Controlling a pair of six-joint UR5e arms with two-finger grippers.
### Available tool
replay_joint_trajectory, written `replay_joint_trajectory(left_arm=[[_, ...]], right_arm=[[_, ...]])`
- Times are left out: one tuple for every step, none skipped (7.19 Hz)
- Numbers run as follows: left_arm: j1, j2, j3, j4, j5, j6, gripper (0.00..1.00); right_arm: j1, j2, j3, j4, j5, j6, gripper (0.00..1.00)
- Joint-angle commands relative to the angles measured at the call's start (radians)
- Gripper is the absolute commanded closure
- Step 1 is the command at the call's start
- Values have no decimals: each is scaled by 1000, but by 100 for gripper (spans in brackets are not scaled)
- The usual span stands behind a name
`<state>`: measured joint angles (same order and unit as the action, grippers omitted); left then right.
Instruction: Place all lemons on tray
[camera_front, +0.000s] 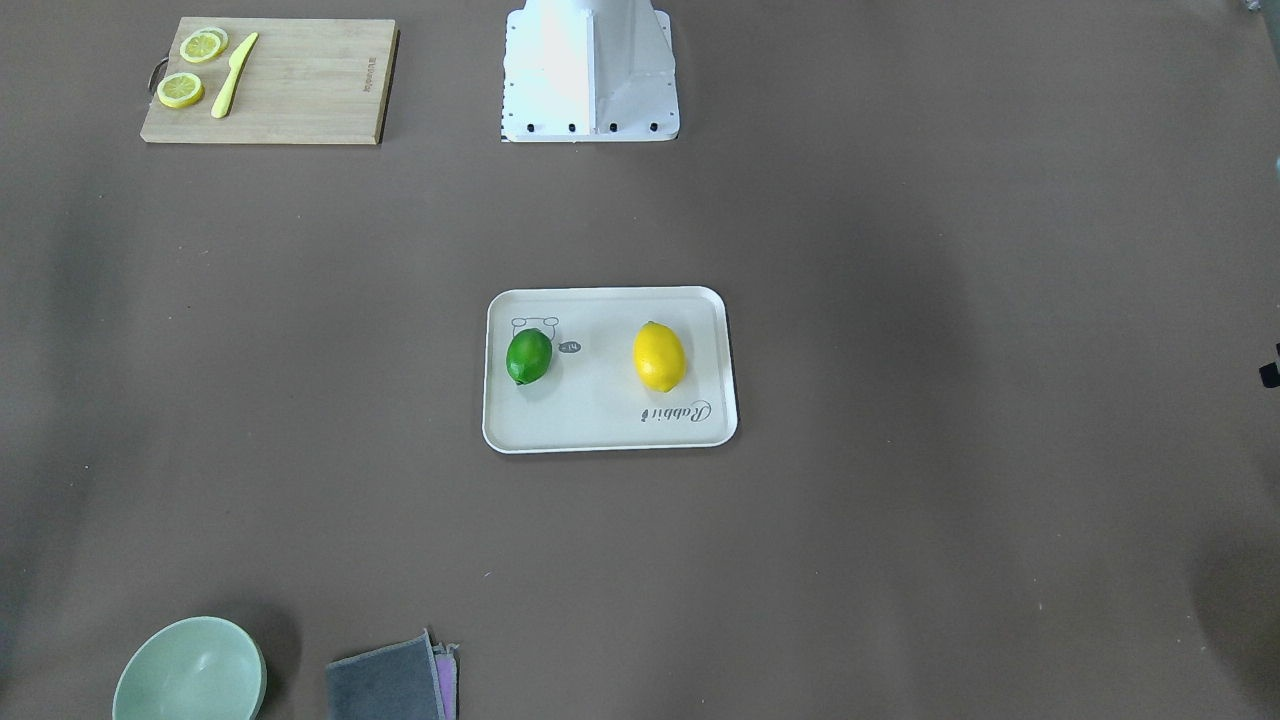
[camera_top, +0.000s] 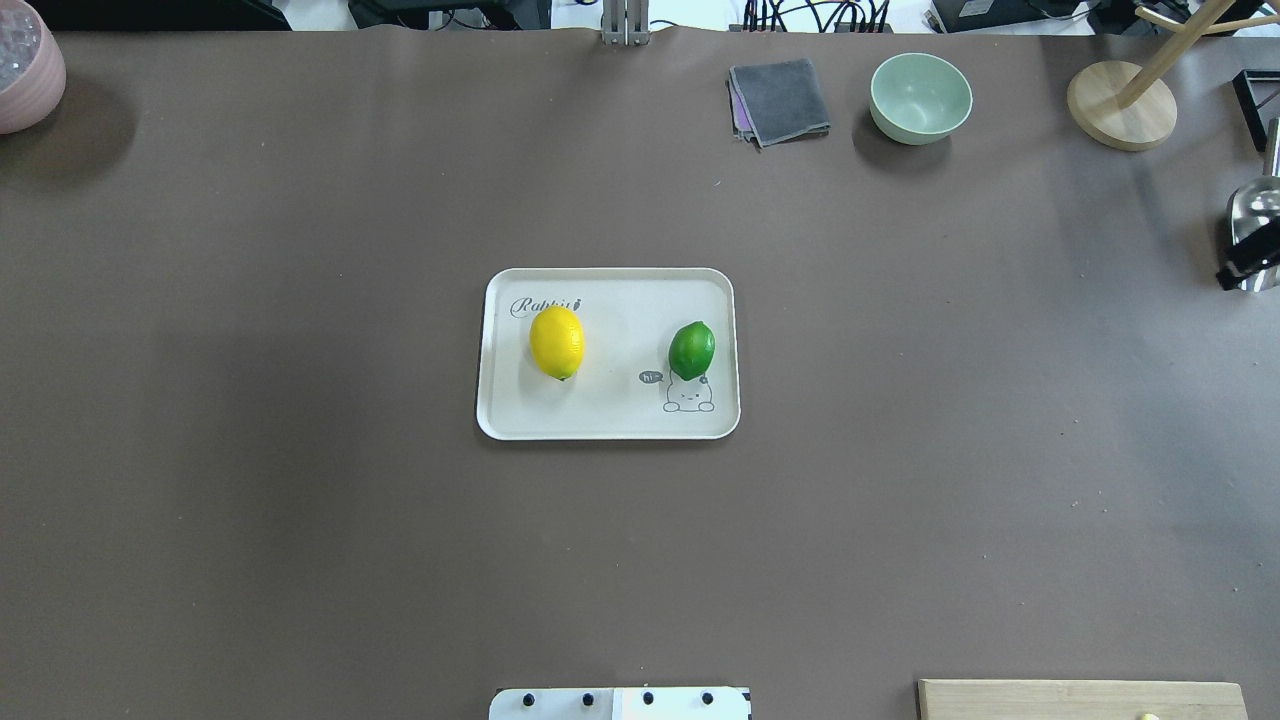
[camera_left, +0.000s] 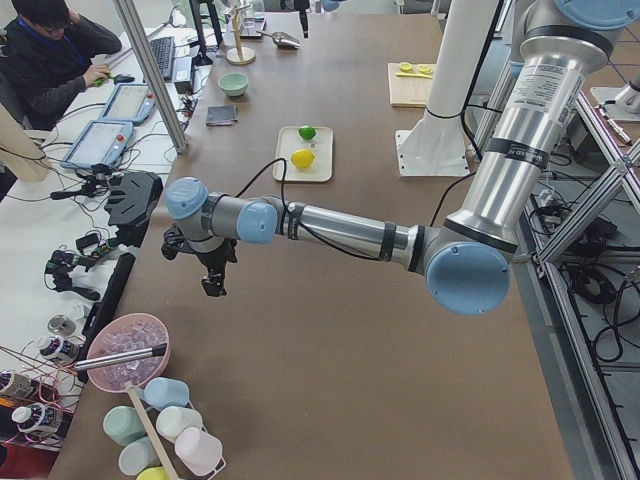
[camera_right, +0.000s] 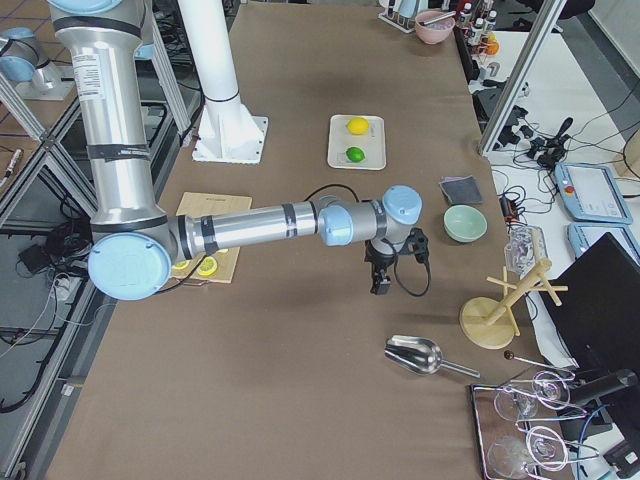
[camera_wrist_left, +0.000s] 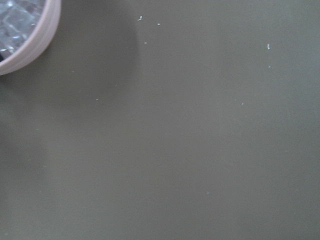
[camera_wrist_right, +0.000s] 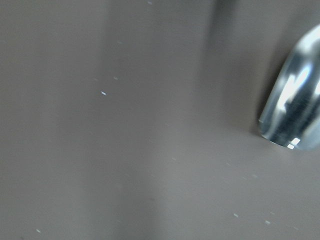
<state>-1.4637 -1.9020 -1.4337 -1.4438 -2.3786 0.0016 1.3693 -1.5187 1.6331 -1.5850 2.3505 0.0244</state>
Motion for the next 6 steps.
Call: replay_joint_trajectory(left_arm=[[-111, 50, -10, 132, 18, 161, 3], [-115, 81, -19, 129, 42, 169, 3], [-115, 84, -20, 114, 45, 169, 3], [-115, 112, -24, 90, 45, 155, 3], [-112, 162, -22, 27, 44, 117, 3], [-113, 228, -24, -86, 44, 51, 2]], right_arm=[[198, -60, 16, -163, 1, -190, 0], [203, -58, 45, -202, -8, -190, 0], [203, -61, 65, -219, -11, -178, 0], [203, -60, 76, -227, -10, -170, 0], [200, -60, 85, -243, -8, -169, 0], [200, -60, 85, -247, -4, -167, 0]])
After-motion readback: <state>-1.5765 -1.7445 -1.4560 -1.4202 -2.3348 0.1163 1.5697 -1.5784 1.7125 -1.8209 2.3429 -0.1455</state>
